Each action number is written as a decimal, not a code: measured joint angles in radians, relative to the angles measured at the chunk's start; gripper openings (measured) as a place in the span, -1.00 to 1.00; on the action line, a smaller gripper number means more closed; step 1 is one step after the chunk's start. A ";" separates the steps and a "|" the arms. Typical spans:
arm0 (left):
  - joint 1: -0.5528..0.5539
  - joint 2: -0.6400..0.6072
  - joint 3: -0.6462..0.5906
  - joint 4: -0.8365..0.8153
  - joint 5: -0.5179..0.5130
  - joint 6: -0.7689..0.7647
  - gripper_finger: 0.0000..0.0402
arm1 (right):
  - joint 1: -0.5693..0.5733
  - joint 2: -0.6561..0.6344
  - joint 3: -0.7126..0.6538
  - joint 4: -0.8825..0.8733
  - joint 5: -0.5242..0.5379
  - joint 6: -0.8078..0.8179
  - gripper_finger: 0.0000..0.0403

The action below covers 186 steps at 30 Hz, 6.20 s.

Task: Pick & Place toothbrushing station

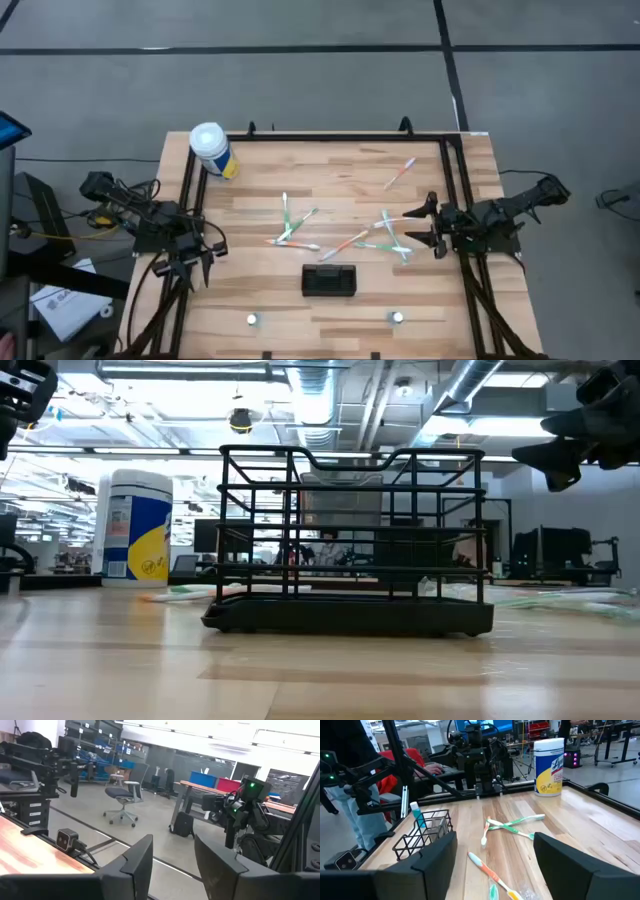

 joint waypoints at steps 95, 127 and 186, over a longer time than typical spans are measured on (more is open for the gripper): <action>0.000 0.000 0.000 0.000 0.000 0.000 -0.30 | 0.000 0.000 0.000 0.000 0.000 0.000 0.27; 0.000 0.000 0.000 0.000 0.000 0.000 -0.30 | 0.000 0.000 0.000 0.000 0.000 0.000 0.27; 0.008 0.113 0.000 0.210 -1.330 0.044 -0.30 | 0.000 0.000 0.000 0.000 0.000 0.000 0.27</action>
